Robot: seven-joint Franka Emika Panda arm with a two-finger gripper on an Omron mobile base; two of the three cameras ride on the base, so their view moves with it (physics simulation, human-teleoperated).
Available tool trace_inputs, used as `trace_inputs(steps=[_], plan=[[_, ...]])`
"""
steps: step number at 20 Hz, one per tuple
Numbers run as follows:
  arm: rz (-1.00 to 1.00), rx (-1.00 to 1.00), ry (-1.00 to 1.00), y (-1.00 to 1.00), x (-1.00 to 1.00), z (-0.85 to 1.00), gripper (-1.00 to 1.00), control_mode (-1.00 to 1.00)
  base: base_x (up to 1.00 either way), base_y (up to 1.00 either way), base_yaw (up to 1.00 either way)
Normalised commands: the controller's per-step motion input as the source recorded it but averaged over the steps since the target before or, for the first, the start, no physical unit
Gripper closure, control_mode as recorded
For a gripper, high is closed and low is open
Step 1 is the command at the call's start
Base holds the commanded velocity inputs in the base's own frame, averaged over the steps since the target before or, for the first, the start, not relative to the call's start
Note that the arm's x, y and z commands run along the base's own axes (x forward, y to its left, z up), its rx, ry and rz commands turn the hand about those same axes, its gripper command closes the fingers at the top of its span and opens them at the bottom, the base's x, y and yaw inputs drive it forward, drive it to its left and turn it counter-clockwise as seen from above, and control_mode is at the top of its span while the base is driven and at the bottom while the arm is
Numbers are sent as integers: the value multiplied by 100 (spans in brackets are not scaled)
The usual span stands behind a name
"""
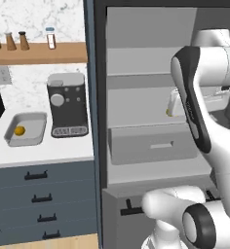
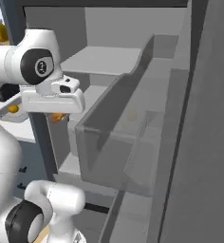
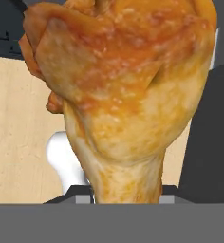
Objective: Place one lemon and one chicken drumstick in each tupperware on the nearby counter, to pack two identical lunches.
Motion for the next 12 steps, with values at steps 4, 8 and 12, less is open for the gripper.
trace_inputs(steps=[4,8,12], plan=[[0,0,0,0,0,0,100,100,-73,94,0],[0,0,0,0,0,0,100,100,-8,100,2],[0,0,0,0,0,0,100,100,1,100,0]])
